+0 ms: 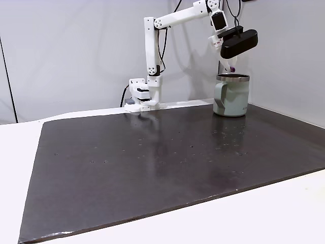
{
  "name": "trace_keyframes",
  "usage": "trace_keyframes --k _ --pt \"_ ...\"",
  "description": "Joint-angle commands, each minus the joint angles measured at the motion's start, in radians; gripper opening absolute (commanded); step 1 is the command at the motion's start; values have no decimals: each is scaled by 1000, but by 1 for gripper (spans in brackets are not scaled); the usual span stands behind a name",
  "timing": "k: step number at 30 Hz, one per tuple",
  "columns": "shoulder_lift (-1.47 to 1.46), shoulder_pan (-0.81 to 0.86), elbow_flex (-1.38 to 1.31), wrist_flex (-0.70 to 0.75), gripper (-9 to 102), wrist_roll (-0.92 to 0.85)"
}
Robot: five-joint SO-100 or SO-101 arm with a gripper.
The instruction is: Grasp a pengrip and put it in the cup.
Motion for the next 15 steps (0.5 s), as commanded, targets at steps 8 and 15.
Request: trace_keyframes --k 8,15 --pt "2 -2 -83 -37 35 5" --pt "5 5 -84 -34 35 3"
